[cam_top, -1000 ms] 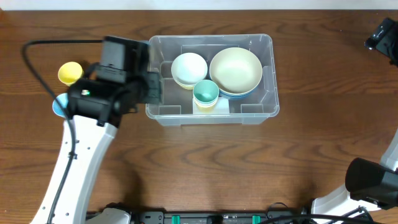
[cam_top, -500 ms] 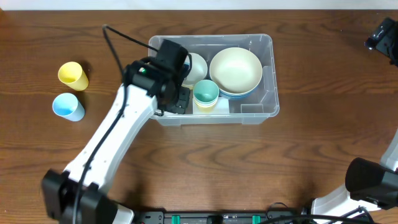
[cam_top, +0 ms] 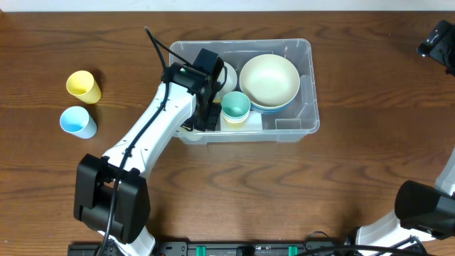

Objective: Pack container
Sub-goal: 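Carry the white cup and lower it into the container front-left, then release the white cup and move left gripper to the blue cup, then grasp the blue cup rim with the left gripper, then carry the blue cup and lower it into the white cup, then release the blue cup and move left gripper to the yellow cup, then grasp the yellow cup rim with the left gripper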

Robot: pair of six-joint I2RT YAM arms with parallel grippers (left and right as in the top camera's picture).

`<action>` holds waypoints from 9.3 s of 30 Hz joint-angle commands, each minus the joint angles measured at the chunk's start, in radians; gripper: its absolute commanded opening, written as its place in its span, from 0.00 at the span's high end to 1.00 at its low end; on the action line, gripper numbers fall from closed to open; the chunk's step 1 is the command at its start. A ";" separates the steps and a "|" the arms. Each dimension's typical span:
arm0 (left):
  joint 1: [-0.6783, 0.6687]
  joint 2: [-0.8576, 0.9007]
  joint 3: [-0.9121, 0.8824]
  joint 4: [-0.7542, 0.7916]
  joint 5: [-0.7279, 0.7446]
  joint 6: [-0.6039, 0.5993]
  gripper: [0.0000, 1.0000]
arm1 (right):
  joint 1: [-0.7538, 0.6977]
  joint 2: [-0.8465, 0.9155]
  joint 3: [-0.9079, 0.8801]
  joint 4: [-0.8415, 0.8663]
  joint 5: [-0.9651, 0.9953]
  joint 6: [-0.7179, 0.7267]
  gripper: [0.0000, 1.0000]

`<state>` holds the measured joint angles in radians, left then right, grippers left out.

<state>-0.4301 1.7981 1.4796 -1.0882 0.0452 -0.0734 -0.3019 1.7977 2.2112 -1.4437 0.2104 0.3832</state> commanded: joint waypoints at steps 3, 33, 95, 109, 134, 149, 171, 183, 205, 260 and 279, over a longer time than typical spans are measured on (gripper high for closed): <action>-0.001 0.010 0.013 0.000 -0.013 0.010 0.90 | -0.004 -0.019 0.011 -0.001 0.006 0.013 0.01; 0.124 -0.100 0.382 -0.122 -0.458 -0.082 0.33 | -0.005 -0.019 0.011 -0.001 0.006 0.013 0.01; 0.724 0.259 0.264 -0.174 0.063 -0.175 0.94 | -0.005 -0.019 0.011 -0.001 0.006 0.013 0.01; 0.311 -0.208 0.264 -0.101 0.146 0.035 0.94 | -0.005 -0.019 0.011 -0.001 0.006 0.013 0.01; 0.025 0.006 0.226 -0.155 0.036 0.073 0.94 | -0.005 -0.019 0.011 -0.001 0.006 0.013 0.01; 0.025 0.018 0.226 -0.228 0.041 0.053 0.94 | -0.005 -0.019 0.011 -0.001 0.006 0.013 0.01; 0.025 0.064 0.226 -0.227 0.059 0.054 0.94 | -0.005 -0.019 0.011 -0.001 0.006 0.013 0.01; 0.026 0.064 0.243 -0.219 0.058 0.054 0.44 | -0.005 -0.019 0.011 -0.001 0.006 0.013 0.01; 0.560 -0.035 0.522 -0.095 -0.085 -0.150 0.21 | -0.005 -0.019 0.011 -0.001 0.006 0.013 0.01; 0.699 0.544 0.514 -0.017 -0.082 0.109 0.94 | -0.005 -0.019 0.011 -0.001 0.006 0.013 0.01; 0.523 0.204 0.514 -0.264 0.039 -0.027 0.94 | -0.005 -0.019 0.011 -0.001 0.006 0.013 0.01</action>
<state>0.1287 2.1407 1.9900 -1.3285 0.0654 -0.0803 -0.3019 1.7977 2.2112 -1.4433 0.2100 0.3832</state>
